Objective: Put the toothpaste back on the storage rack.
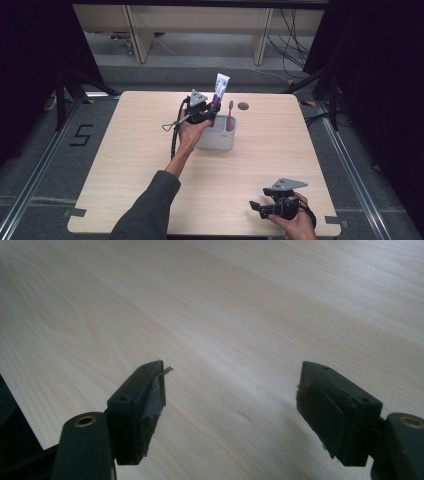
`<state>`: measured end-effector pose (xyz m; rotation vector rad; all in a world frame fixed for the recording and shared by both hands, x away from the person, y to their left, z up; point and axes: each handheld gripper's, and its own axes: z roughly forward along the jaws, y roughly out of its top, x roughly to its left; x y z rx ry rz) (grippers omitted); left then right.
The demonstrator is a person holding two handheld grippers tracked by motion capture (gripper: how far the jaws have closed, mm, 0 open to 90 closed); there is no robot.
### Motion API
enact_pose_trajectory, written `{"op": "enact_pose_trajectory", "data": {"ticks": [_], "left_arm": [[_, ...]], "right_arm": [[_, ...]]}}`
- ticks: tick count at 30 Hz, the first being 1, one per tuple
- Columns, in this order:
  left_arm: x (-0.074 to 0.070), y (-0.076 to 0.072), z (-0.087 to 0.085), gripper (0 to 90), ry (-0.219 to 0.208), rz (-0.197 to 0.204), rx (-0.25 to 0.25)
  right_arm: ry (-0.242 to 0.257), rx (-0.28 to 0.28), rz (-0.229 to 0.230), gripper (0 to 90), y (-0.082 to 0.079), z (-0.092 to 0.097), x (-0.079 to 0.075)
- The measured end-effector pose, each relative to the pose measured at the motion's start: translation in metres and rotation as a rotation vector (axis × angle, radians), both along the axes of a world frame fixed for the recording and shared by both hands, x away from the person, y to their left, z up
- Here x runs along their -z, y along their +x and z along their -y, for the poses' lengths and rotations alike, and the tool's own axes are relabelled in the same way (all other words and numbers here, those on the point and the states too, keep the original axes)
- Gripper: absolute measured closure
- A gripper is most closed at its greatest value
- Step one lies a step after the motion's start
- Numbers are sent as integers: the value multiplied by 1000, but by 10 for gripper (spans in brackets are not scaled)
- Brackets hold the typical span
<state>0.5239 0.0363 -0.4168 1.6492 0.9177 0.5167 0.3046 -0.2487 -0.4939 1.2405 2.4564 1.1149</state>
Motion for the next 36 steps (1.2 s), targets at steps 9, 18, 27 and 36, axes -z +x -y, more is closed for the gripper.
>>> {"op": "enact_pose_trajectory", "data": {"ticks": [9, 18, 27, 36], "left_arm": [[13, -1, -2, 739, 26, -17, -3], [18, -3, 2, 737, 61, -27, 3], [20, -4, 5, 725, 96, -42, 13], [19, -7, 4, 691, 143, -46, 22]], "right_arm": [[-4, -3, -6, 286, 0, 0, 0], [-8, -3, 1, 286, 0, 0, 1], [-7, -4, -3, 286, 0, -1, 1], [-5, -19, -5, 287, 1, 0, 1]]}}
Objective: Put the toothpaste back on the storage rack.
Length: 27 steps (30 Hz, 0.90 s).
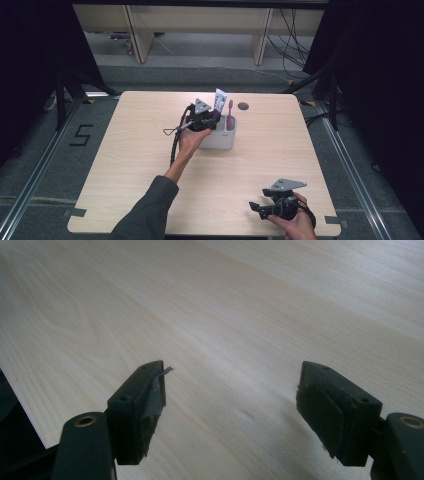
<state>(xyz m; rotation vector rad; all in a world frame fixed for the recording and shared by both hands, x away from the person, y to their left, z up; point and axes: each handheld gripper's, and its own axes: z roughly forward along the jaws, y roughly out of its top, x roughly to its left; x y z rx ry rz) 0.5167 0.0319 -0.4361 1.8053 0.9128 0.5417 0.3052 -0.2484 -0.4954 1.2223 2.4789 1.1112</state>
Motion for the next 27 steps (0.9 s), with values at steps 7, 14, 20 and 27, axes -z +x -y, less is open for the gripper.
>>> {"op": "enact_pose_trajectory", "data": {"ticks": [7, 14, 20, 27], "left_arm": [[1, -3, -5, 620, 25, 13, 11], [-15, -11, -10, 546, 16, 65, 6], [-20, -15, -14, 515, 15, 64, 6], [-26, -20, -19, 506, 11, 58, 17]], "right_arm": [[-2, 5, -7, 287, -1, -1, 0], [-10, -2, 2, 287, 0, 0, 1], [-4, 5, -14, 287, -1, -1, 0], [-4, 9, -2, 287, -1, 0, 0]]}}
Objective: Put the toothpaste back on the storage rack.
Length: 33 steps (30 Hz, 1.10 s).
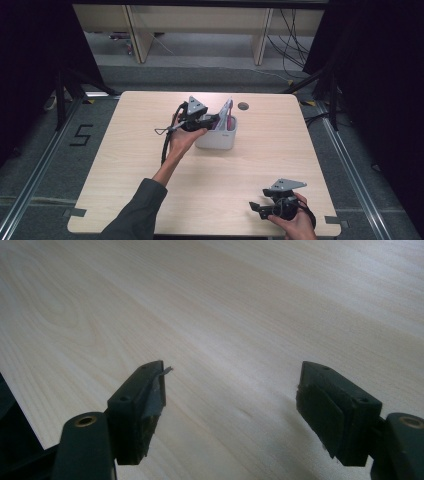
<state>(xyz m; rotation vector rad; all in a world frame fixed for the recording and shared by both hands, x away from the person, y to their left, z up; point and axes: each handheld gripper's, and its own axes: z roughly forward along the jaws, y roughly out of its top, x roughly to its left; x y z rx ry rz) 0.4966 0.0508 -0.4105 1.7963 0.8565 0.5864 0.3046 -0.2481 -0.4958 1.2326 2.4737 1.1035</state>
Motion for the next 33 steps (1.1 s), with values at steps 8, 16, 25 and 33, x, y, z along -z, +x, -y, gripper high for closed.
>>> {"op": "enact_pose_trajectory", "data": {"ticks": [8, 16, 25, 33], "left_arm": [[-5, -6, -9, 442, 11, -25, 1], [-8, -15, -20, 387, 13, -48, -12], [-10, -32, -34, 345, 5, -55, -13], [-6, -45, -46, 315, 3, -60, -17]], "right_arm": [[1, 5, 3, 287, 0, 0, 0], [-2, 6, 14, 287, 1, 1, 0], [-2, 8, 13, 287, 1, 1, 0], [-5, 8, 11, 287, 1, 1, 0]]}}
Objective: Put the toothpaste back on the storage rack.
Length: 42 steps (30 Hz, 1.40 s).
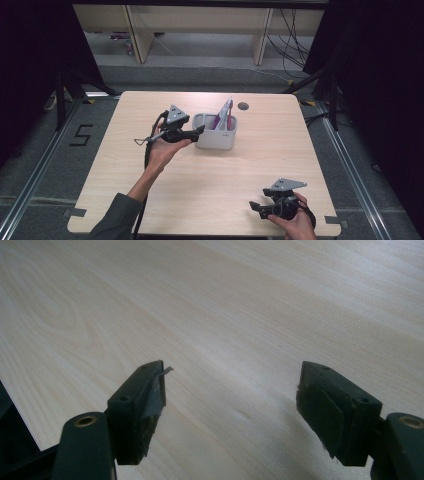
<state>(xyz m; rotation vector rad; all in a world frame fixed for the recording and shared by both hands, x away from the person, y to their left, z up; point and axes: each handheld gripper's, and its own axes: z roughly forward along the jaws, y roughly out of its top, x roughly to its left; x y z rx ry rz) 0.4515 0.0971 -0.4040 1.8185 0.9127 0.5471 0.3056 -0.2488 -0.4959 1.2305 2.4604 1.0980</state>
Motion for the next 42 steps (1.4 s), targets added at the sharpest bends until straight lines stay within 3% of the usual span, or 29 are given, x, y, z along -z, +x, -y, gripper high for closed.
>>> {"op": "enact_pose_trajectory", "data": {"ticks": [14, 15, 17, 22, 24, 28, 36, 42], "left_arm": [[13, -30, -28, 285, 4, -16, -4], [13, -31, -29, 284, 2, -16, 0], [15, -33, -32, 283, 4, -17, -1], [19, -40, -39, 279, 0, -22, 0], [22, -42, -42, 276, -6, -22, 4], [26, -46, -44, 275, 3, -28, -3], [31, -54, -46, 266, 3, -32, 15], [37, -63, -49, 262, 19, -43, 20]], "right_arm": [[-1, 11, -8, 287, 0, -1, 0], [7, 8, -17, 287, 0, -1, 1], [-1, -5, 7, 287, 1, 0, 2], [6, 21, -22, 287, -1, -2, 0], [3, 12, -12, 287, 0, -2, 1], [9, 15, -28, 287, -1, -2, 1], [-2, 5, 0, 287, 0, -2, 2], [10, 2, -16, 287, 0, -2, 2]]}}
